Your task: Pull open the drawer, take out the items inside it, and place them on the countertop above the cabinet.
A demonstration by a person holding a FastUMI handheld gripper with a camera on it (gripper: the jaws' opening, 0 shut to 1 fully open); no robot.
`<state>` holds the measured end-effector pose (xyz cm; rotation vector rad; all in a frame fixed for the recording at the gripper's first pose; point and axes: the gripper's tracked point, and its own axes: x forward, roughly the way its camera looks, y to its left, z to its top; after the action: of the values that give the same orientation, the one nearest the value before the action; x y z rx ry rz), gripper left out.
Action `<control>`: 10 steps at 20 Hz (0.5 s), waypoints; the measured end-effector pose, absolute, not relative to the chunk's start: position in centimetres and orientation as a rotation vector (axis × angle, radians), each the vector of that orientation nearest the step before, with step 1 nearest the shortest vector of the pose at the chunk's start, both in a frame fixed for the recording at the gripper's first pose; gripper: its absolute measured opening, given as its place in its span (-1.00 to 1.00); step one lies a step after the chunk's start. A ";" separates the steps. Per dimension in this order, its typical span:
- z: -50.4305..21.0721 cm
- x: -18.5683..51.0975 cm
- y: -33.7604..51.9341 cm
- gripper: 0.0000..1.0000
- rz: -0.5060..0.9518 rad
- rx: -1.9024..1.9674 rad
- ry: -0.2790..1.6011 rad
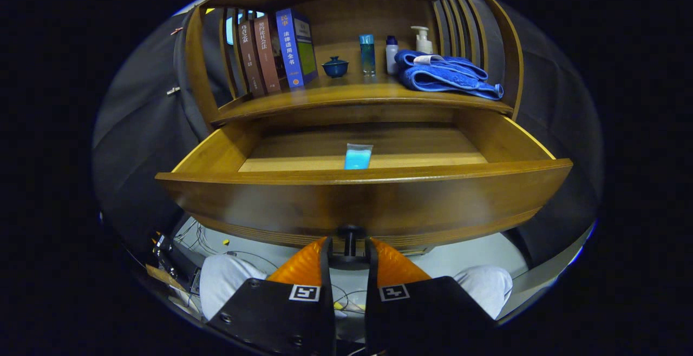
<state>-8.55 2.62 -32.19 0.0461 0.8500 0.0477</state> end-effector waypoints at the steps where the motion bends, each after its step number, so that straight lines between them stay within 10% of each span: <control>1: -31.7 -9.0 2.6 -0.50 0.051 0.046 0.854; 10: -32.0 -10.5 2.5 -0.51 0.024 0.069 0.879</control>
<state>-10.46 2.47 -31.99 0.0693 0.8787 0.0237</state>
